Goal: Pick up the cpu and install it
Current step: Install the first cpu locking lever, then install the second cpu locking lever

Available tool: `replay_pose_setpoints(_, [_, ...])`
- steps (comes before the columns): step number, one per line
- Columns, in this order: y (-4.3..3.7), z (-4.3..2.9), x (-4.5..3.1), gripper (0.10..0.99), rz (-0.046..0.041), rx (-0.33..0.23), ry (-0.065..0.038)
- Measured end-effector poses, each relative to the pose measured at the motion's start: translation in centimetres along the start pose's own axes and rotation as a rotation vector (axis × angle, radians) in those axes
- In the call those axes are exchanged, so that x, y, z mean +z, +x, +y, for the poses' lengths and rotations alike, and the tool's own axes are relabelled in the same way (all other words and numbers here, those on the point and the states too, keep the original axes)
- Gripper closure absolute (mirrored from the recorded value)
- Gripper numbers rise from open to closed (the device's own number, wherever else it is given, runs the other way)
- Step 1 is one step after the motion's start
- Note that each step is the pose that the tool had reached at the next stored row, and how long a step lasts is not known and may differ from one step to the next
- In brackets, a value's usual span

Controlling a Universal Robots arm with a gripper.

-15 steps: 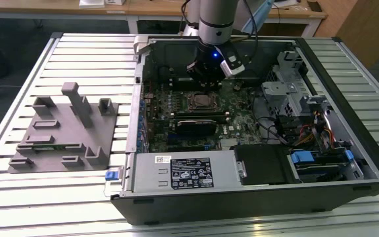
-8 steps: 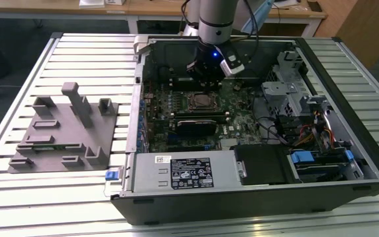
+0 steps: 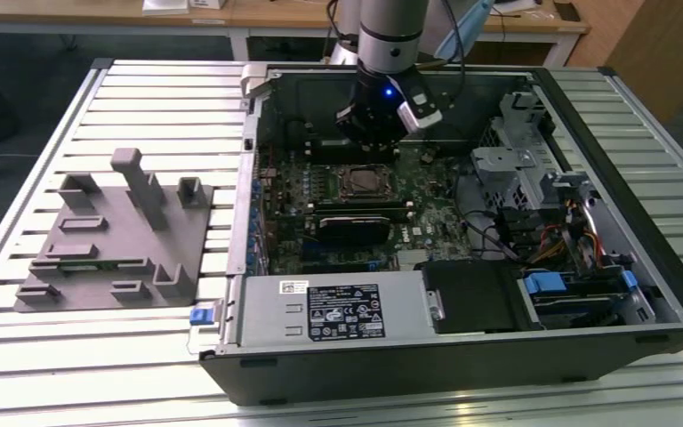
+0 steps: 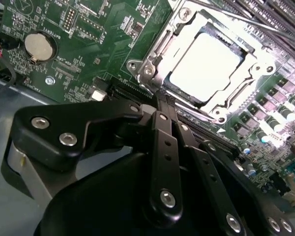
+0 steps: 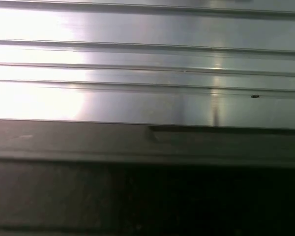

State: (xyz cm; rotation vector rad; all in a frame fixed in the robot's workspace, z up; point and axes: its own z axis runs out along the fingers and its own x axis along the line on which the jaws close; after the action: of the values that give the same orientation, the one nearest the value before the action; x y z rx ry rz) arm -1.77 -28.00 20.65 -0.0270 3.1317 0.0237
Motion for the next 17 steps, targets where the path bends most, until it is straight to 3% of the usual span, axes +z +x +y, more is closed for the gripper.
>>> replay_pose_setpoints(17, [-0.02,-0.54,-0.01,0.98,0.0,0.0,0.0])
